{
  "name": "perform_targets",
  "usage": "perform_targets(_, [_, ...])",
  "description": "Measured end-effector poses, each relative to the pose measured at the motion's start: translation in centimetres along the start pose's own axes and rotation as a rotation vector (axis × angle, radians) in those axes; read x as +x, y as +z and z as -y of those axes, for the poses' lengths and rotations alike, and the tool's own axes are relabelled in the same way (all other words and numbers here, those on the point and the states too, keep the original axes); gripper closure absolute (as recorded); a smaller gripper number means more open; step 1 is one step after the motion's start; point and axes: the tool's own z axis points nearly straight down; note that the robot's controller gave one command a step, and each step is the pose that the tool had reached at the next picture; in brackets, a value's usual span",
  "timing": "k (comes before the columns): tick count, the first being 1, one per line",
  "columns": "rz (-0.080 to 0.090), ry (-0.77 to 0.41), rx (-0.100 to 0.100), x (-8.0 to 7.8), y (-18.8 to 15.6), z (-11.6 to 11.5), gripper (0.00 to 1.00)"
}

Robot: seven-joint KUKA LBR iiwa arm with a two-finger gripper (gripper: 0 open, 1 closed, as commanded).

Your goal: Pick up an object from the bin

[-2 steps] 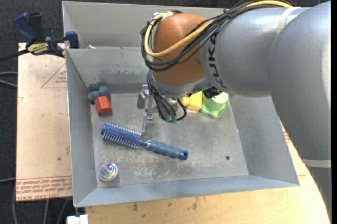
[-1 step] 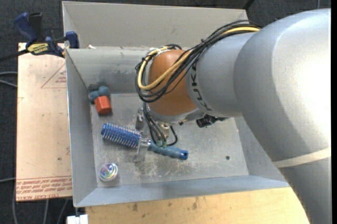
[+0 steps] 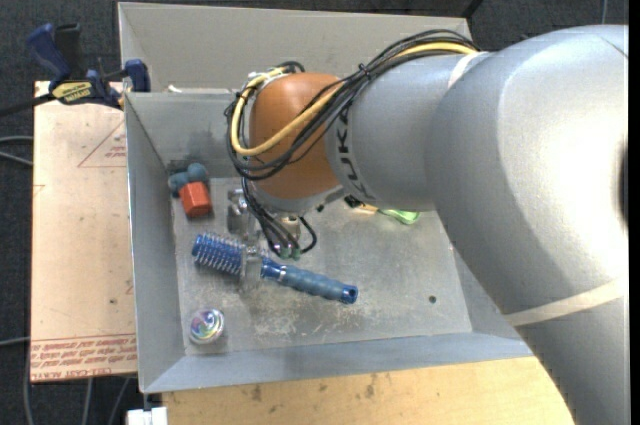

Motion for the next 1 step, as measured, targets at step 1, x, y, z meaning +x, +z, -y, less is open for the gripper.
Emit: perform_targets(1, [-0.003, 0.002, 0.001, 0.07, 0.07, 0.14, 1.0])
